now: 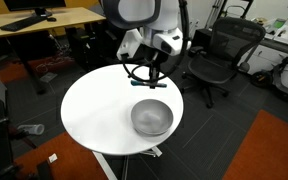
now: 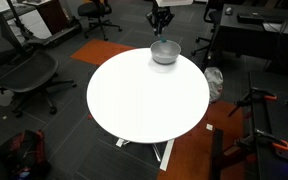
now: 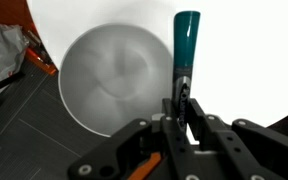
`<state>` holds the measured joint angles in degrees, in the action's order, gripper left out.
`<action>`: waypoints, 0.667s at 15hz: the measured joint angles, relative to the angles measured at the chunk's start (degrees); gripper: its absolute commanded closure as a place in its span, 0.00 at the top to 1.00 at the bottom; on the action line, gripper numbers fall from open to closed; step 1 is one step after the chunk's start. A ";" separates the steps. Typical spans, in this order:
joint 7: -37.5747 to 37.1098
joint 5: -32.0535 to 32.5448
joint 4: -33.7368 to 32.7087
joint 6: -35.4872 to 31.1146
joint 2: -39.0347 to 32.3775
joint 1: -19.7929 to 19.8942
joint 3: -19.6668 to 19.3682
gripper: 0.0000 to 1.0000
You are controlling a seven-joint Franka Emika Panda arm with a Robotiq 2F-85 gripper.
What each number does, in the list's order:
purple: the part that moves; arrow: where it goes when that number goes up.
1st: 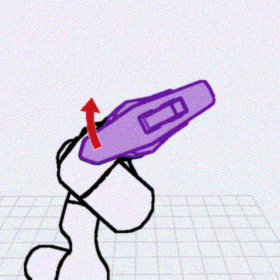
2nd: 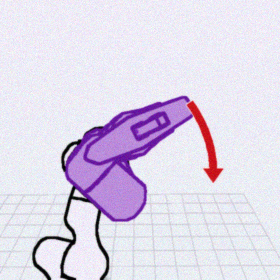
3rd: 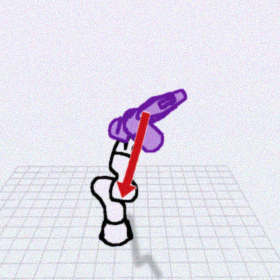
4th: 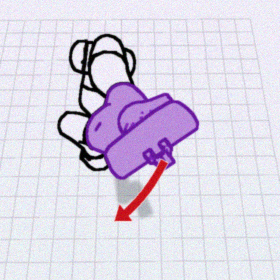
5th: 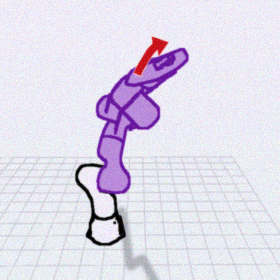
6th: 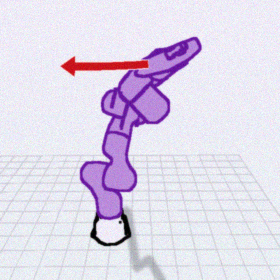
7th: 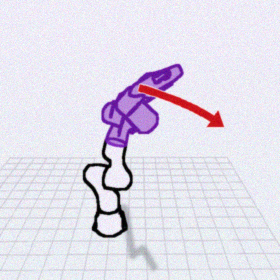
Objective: Take the pen out of the bowl and put it on the table
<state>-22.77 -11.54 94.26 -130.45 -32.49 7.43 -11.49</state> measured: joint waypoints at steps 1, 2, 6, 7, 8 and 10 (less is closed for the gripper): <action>-0.57 0.00 0.86 0.20 1.06 -0.91 0.47 0.05; -1.30 0.00 1.66 0.44 1.91 -1.88 0.92 0.05; -2.44 0.00 4.03 1.09 3.56 -5.15 3.02 0.05; -2.44 0.00 4.40 1.19 3.55 -5.70 3.43 0.05; -2.44 0.00 4.78 1.31 3.48 -6.15 3.72 0.05; -2.44 0.06 5.54 1.36 3.18 -6.74 4.09 0.05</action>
<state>-25.21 -11.48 99.80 -129.09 -29.30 0.69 -7.40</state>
